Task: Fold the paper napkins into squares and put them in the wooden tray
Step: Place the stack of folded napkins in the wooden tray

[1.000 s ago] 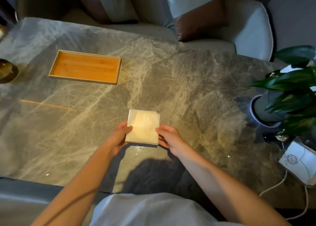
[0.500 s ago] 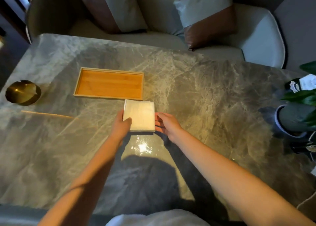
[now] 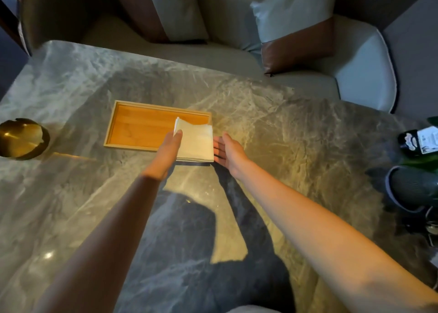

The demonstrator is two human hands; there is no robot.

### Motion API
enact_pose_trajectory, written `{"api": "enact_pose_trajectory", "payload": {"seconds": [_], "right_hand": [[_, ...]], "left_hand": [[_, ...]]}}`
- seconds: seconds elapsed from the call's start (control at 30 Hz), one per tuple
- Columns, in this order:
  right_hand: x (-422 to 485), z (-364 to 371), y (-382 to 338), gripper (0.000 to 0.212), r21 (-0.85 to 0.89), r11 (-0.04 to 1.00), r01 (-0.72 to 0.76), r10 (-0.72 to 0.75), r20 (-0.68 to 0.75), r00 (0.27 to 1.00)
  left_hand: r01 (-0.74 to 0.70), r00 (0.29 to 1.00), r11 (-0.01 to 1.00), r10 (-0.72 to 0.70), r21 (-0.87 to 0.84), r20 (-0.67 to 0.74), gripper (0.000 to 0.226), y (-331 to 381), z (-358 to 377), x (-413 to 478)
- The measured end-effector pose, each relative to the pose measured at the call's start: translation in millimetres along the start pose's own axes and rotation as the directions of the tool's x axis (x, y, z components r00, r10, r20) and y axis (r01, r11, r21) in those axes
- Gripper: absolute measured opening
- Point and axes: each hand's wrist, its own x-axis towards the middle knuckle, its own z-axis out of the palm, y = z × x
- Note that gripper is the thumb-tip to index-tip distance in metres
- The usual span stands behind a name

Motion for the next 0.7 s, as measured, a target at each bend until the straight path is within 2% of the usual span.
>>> {"api": "enact_pose_trajectory", "payload": {"seconds": [0.2, 0.3, 0.4, 0.6, 0.7], "right_hand": [[17.7, 6.4, -6.0, 0.043, -0.058, 0.998, 0.028, -0.022, 0.102, 0.995], [23.1, 7.4, -4.1, 0.041, -0.068, 0.997, 0.037, -0.029, 0.124, 0.992], [26.7, 8.9, -2.4, 0.034, -0.041, 0.999, 0.033, -0.028, 0.113, 0.993], [35.8, 12.2, -1.3, 0.036, 0.014, 0.999, 0.031, -0.033, 0.122, 0.992], [40.3, 13.0, -4.5, 0.035, 0.002, 0.998, 0.056, -0.056, 0.118, 0.991]], "left_hand": [[-0.043, 0.999, 0.988, 0.038, 0.15, 0.035, 0.04, 5.1, -6.3, 18.0], [-0.015, 0.999, 0.978, 0.009, 0.21, 0.03, 0.045, 7.4, -10.0, 22.4], [-0.01, 0.999, 0.98, 0.002, 0.199, 0.041, 0.049, 7.7, -9.7, 25.7], [0.062, 0.995, 0.986, -0.073, 0.153, 0.07, 0.06, 9.6, -10.8, 30.8], [0.057, 0.995, 0.989, -0.068, 0.139, 0.077, 0.058, 11.9, -7.5, 32.7]]}}
